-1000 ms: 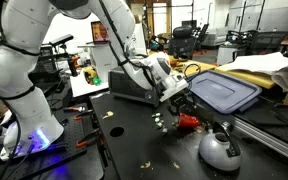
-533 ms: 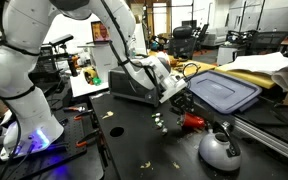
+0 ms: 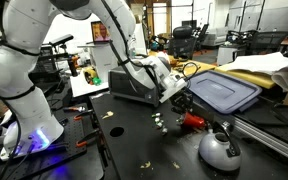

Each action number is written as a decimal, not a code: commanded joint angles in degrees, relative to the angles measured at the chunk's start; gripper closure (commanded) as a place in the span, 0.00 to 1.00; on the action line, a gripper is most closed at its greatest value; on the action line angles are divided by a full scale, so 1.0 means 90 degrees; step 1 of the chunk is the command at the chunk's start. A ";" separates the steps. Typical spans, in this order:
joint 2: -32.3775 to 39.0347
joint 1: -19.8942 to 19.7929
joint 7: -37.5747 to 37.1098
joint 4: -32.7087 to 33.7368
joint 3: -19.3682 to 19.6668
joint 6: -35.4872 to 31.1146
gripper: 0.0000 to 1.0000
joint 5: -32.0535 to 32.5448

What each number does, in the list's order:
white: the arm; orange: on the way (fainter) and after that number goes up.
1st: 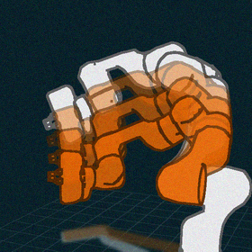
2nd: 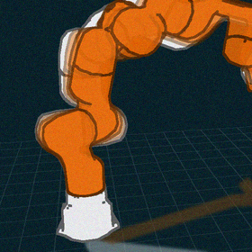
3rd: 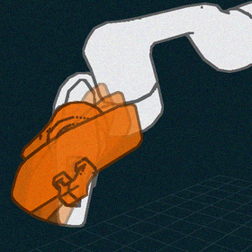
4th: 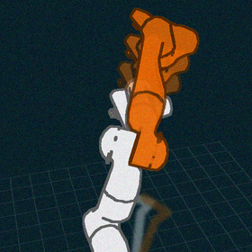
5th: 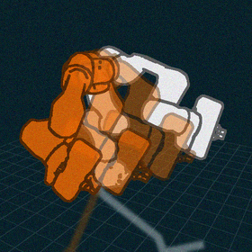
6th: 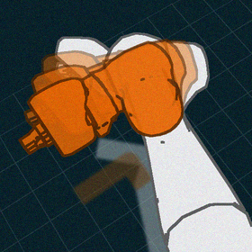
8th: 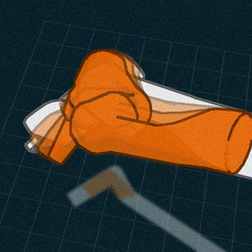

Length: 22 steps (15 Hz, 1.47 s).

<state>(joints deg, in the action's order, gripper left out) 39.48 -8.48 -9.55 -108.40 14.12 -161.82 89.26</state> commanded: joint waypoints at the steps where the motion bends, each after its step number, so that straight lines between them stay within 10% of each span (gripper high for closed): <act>1: -0.0169 0.0034 -0.0192 -0.0138 0.0032 -0.0024 0.99 0.0111; 9: -0.0462 -0.0107 0.0517 -0.0489 -0.0029 0.0116 0.99 -0.0613; 22: -0.1164 -0.0950 0.5212 -0.0749 -0.1214 0.1875 0.99 -0.4648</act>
<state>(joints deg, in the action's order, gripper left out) 32.36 -16.38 30.65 -113.93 4.87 -150.28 52.96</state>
